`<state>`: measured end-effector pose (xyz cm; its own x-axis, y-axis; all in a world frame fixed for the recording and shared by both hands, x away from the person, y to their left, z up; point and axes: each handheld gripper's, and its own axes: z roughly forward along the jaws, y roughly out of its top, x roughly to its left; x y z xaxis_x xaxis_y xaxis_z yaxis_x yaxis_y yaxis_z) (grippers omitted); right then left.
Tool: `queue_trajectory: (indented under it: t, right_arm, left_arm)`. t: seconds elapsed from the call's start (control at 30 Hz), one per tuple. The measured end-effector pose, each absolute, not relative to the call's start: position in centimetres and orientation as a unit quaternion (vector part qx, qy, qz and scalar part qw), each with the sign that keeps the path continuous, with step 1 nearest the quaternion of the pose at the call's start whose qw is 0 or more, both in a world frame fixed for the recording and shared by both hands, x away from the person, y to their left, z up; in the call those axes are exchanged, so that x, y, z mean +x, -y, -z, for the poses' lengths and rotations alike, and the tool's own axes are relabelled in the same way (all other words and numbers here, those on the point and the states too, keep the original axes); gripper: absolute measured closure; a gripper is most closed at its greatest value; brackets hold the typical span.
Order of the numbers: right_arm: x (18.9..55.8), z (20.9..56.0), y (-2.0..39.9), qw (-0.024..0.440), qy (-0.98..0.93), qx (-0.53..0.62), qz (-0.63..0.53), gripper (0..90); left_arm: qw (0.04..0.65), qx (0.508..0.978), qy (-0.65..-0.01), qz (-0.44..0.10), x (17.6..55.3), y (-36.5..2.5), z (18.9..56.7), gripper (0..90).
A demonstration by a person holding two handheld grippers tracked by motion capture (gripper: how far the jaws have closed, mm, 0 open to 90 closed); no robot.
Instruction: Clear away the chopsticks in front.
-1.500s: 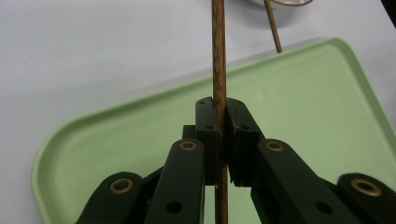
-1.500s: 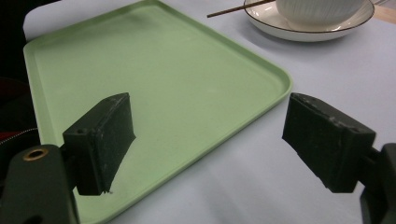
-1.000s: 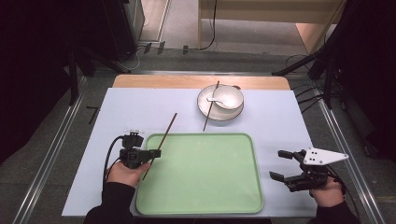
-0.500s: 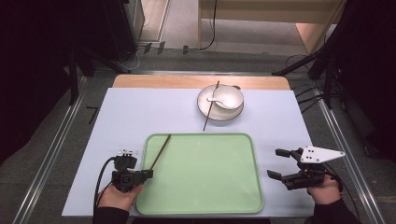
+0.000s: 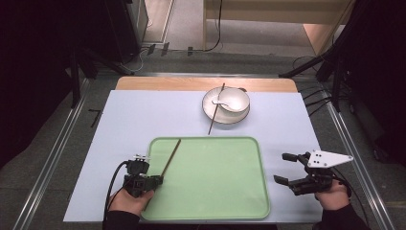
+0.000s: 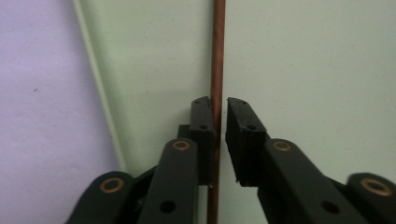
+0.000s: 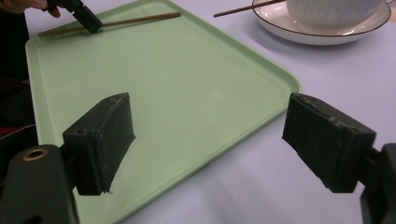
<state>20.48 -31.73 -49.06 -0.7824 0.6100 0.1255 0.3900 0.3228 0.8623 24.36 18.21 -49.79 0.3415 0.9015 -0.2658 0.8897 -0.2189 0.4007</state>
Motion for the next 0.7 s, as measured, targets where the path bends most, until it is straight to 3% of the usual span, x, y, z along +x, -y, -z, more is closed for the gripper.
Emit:
queue_trajectory:
  t: [0.2, 0.33, 0.53, 0.7]
  right_arm:
    - [20.5, 49.1, 31.7, 0.112, -0.806, 0.309, -0.492, 16.7]
    - [20.5, 49.1, 31.7, 0.113, -0.805, 0.309, -0.494, 16.7]
    - [20.4, 49.0, 31.8, 0.116, -0.805, 0.309, -0.493, 16.7]
    - [20.4, 49.0, 31.8, 0.114, -0.805, 0.310, -0.493, 16.7]
  left_arm:
    - [0.254, 0.782, -0.569, -0.004, 24.5, -18.4, 49.8, 76.8]
    - [0.280, 0.783, -0.555, 0.023, 24.7, -18.9, 49.8, 66.2]
    - [0.337, 0.791, -0.511, 0.004, 24.9, -18.8, 48.5, 51.4]
    - [0.345, 0.803, -0.485, -0.003, 26.3, -18.2, 48.1, 39.8]
